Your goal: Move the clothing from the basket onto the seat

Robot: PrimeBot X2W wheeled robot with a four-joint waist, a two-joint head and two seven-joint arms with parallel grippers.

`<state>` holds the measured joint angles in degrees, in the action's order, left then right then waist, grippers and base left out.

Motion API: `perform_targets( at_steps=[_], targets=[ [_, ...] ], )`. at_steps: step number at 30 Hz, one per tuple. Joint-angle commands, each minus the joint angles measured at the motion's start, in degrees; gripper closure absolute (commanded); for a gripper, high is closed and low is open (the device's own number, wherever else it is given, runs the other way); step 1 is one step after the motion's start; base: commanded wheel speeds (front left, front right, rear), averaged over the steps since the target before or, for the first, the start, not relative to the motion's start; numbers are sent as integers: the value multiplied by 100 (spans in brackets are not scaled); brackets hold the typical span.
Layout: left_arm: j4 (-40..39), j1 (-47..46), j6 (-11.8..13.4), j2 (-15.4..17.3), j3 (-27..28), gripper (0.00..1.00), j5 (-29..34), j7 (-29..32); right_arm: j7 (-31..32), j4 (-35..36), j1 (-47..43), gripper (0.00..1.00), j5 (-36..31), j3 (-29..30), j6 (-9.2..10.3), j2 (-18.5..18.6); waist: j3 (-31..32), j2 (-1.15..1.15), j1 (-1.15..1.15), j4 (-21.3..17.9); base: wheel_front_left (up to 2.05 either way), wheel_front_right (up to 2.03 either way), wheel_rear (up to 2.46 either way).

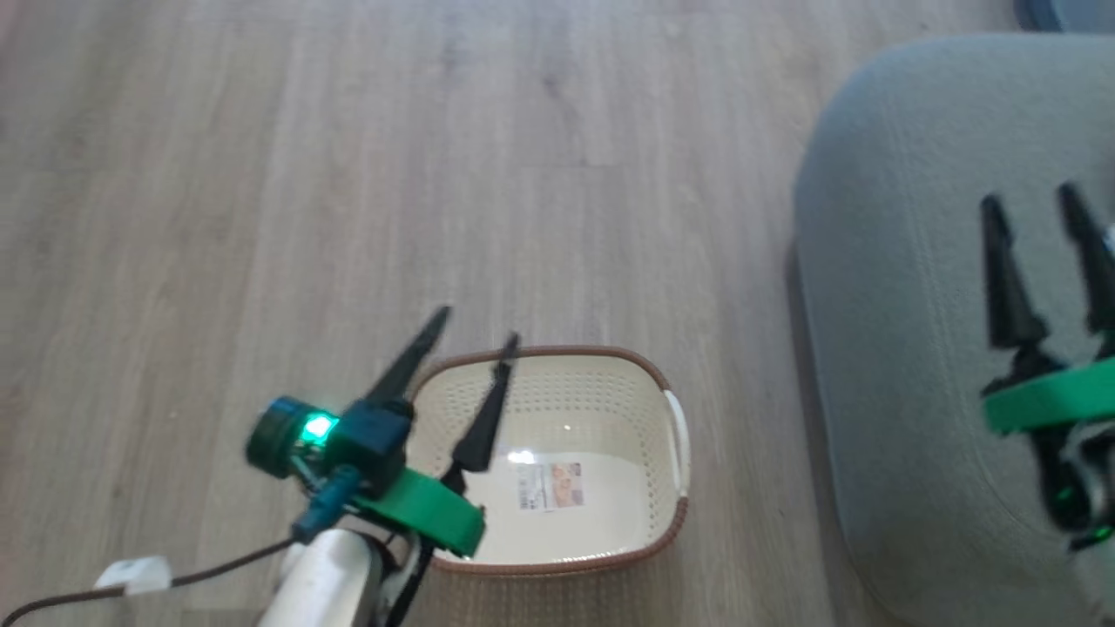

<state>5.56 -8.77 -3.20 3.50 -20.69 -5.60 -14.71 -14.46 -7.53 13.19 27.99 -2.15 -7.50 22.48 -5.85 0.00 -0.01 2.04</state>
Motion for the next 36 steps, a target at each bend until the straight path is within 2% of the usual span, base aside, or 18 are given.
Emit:
perform_targets(
  at_steps=[1, 6, 13, 18, 23, 26, 31, 36],
  targets=[
    [-241, -97, 71, -47, 261, 0, -73, -29, -50, 265, 4, 0, -59, -50, 1, 21, 121, 0, 1, 201, 0, 0, 0],
    [-267, 62, 348, -59, 608, 0, -265, -29, -52, 617, -378, 0, -403, 19, 1, -395, 218, 0, 1, 410, 0, 0, 0],
    [-299, 298, 654, -61, 987, 0, -469, -29, -53, 523, -792, 0, -836, -165, 1, -867, 354, 0, 1, 592, 0, 0, 0],
    [-221, 423, 585, -61, 1044, 0, -432, -29, -53, 344, -963, 0, -1080, -291, 1, -1160, 399, 0, 1, 664, 0, 0, 0],
    [-59, 465, 477, -62, 1062, 0, -413, -29, -53, 217, -934, 0, -1285, -351, 1, -1251, 393, 0, 1, 628, 0, 0, 0],
    [-82, 453, 505, -62, 1123, 0, -310, -29, -53, 222, -930, 0, -1336, -305, 1, -1317, 353, 0, 1, 599, 0, 0, 0],
    [-170, 459, 530, -62, 1330, 0, -753, -29, -53, 234, -960, 0, -1473, -262, 1, -1395, 306, 0, 1, 575, 0, 0, 0],
    [-178, 444, 494, -62, 1406, 0, -670, -29, -53, 206, -950, 0, -1560, -231, 1, -1449, 308, 0, 1, 541, 0, 0, 0]
  ],
)
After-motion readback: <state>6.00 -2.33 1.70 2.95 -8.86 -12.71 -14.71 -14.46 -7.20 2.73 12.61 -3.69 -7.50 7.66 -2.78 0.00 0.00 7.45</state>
